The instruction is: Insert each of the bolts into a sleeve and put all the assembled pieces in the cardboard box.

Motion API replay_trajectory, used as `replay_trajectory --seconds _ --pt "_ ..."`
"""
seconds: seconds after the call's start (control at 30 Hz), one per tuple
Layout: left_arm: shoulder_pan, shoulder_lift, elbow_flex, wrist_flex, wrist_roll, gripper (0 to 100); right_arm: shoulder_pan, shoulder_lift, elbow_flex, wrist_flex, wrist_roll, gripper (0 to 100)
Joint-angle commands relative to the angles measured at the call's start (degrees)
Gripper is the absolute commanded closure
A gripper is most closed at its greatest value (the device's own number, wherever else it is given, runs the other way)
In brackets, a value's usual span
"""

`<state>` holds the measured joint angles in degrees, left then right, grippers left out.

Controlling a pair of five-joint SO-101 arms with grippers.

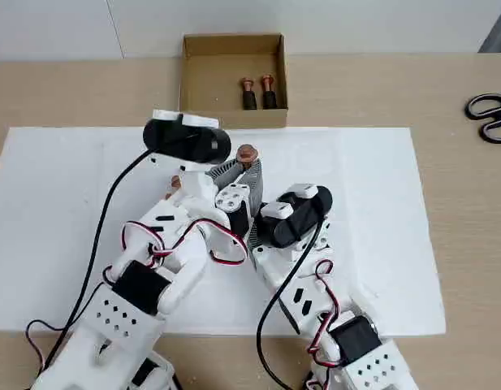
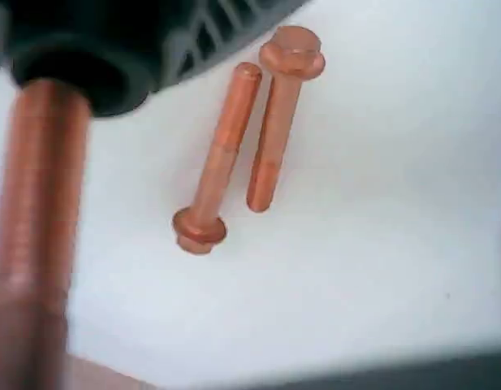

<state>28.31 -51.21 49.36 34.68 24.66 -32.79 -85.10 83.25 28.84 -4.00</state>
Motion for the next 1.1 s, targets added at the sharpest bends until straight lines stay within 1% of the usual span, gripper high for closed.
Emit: replay_trajectory --seconds 0.0,0.23,0.73,0.97,1.07 --pt "0.18 -1.05 -5.23 3.25 0.35 100 0.04 -0.84 -0.53 -1.27 -0.62 99.5" --pt "-0.18 -0.7 -4.7 3.87 0.26 100 0.04 -0.84 -0.62 -1.27 -0.62 99.5" --pt "0.26 -0.88 4.0 3.69 0.18 100 0.04 -0.84 -0.62 -1.27 -0.62 99.5" --pt "0.35 -0.88 6.11 3.87 0.18 100 0.04 -0.84 -0.62 -1.27 -0.62 99.5" --pt "1.76 -0.88 7.08 3.87 0.18 100 0.04 -0.84 -0.62 -1.27 -0.62 99.5"
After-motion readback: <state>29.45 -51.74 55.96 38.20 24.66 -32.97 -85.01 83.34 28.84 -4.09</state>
